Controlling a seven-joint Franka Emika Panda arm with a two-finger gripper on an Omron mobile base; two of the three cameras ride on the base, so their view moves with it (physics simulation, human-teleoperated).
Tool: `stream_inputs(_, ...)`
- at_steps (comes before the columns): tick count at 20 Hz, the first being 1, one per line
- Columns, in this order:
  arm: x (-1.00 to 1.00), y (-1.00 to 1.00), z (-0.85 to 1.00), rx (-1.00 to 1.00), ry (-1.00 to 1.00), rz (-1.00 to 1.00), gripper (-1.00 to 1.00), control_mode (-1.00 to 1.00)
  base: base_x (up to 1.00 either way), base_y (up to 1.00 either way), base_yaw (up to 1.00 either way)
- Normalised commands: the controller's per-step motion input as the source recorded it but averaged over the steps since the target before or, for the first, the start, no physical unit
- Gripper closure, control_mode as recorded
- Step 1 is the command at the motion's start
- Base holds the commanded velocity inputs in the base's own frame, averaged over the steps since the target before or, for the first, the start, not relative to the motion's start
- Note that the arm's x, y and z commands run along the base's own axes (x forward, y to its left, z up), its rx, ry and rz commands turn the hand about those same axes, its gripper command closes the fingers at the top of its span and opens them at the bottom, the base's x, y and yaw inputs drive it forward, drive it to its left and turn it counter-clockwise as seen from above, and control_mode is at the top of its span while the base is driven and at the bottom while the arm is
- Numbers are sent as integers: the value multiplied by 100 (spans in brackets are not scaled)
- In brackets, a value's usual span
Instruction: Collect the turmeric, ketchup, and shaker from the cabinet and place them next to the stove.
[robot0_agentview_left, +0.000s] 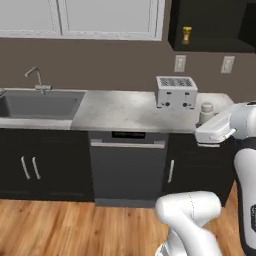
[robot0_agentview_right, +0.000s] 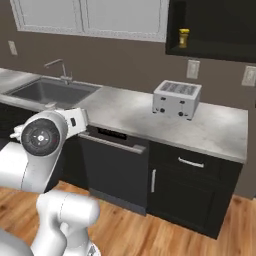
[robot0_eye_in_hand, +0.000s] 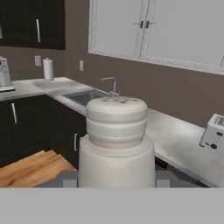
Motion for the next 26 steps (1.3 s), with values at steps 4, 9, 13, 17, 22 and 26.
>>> stream_inputs(4,0,0,0,0,0,0,100,100,-46,86,39)
stream_inputs(9,0,0,0,0,0,0,100,100,-29,87,44)
stream_inputs(13,0,0,0,0,0,0,100,100,-8,85,50)
stream_inputs(17,0,0,0,0,0,0,100,100,0,80,52)
stream_inputs(22,0,0,0,0,0,0,100,100,10,65,53)
stream_inputs(26,0,0,0,0,0,0,100,100,59,27,49)
